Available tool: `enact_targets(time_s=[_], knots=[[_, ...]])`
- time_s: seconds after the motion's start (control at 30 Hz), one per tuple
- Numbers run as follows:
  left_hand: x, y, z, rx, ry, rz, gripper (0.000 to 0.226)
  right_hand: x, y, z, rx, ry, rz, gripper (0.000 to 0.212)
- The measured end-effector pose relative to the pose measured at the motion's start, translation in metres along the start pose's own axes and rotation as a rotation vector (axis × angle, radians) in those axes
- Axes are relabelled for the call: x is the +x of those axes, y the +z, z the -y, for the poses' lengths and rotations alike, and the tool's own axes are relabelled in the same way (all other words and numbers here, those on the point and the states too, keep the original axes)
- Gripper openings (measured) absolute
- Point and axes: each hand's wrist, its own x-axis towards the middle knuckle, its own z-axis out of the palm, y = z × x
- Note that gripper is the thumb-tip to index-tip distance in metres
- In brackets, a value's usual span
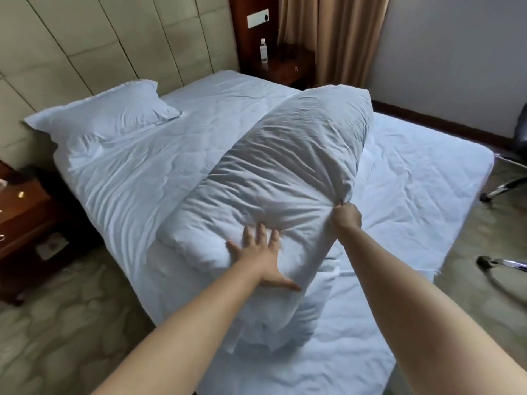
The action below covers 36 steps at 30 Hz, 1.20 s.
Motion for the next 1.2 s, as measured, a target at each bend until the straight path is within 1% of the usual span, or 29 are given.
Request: enact_targets(time_s=[0.07, 0.1, 0.2, 0.3, 0.37, 0.43, 0.5, 0.57, 0.63, 0.7, 0.73, 0.77, 0.83, 0.87, 0.97, 1.03, 1.1, 1.17, 1.2], knots=[[0.005, 0.008, -0.002, 0.004, -0.050, 0.002, 0.132, 0.003, 0.008, -0.002, -0.017, -0.028, 0.030, 0.041], [0.007, 0.012, -0.005, 0.000, -0.077, -0.003, 0.126, 0.005, 0.010, -0.003, -0.027, -0.037, 0.051, 0.044], [0.013, 0.017, -0.025, -0.012, -0.128, -0.056, 0.090, 0.013, 0.011, -0.007, -0.077, -0.070, 0.095, 0.050], [0.013, 0.006, -0.034, 0.097, -0.118, -0.236, 0.059, 0.024, 0.009, 0.006, -0.059, -0.178, 0.207, 0.046], [0.004, -0.021, -0.031, 0.129, -0.128, -0.341, 0.045, 0.028, 0.002, 0.031, 0.001, -0.283, 0.280, 0.042], [-0.015, -0.062, -0.032, 0.155, -0.204, -0.426, 0.037, 0.033, -0.009, 0.064, 0.077, -0.385, 0.361, 0.042], [-0.035, -0.106, -0.035, 0.180, -0.292, -0.515, 0.029, 0.035, -0.025, 0.099, 0.158, -0.436, 0.384, 0.046], [-0.053, -0.136, -0.051, 0.183, -0.344, -0.587, 0.030, 0.036, -0.046, 0.123, 0.225, -0.484, 0.361, 0.053], [-0.059, -0.143, -0.081, 0.153, -0.335, -0.641, 0.031, 0.039, -0.069, 0.122, 0.237, -0.511, 0.300, 0.056], [-0.052, -0.121, -0.120, 0.070, -0.302, -0.631, 0.031, 0.047, -0.090, 0.089, 0.152, -0.490, 0.249, 0.049], [-0.046, -0.099, -0.140, 0.027, -0.285, -0.596, 0.031, 0.056, -0.096, 0.062, 0.047, -0.462, 0.262, 0.042], [-0.038, -0.074, -0.158, -0.017, -0.270, -0.529, 0.032, 0.065, -0.099, 0.030, -0.085, -0.440, 0.321, 0.035], [-0.028, -0.024, -0.183, -0.082, -0.260, -0.345, 0.032, 0.079, -0.089, -0.036, -0.362, -0.372, 0.466, 0.028], [-0.027, -0.005, -0.188, -0.115, -0.260, -0.267, 0.034, 0.085, -0.078, -0.063, -0.407, -0.321, 0.503, 0.027], [-0.032, 0.021, -0.186, -0.219, -0.209, -0.106, 0.044, 0.084, -0.073, -0.103, -0.407, -0.195, 0.532, 0.022], [-0.037, 0.019, -0.182, -0.233, -0.186, -0.038, 0.036, 0.079, -0.083, -0.113, -0.369, -0.157, 0.541, 0.019], [-0.038, 0.012, -0.177, -0.304, -0.213, -0.048, 0.038, 0.078, -0.094, -0.115, -0.323, -0.173, 0.534, 0.020], [-0.031, 0.000, -0.167, -0.318, -0.232, -0.122, 0.039, 0.078, -0.099, -0.111, -0.283, -0.204, 0.538, 0.025], [-0.025, -0.007, -0.161, -0.287, -0.241, -0.162, 0.038, 0.080, -0.097, -0.107, -0.285, -0.233, 0.536, 0.024]])
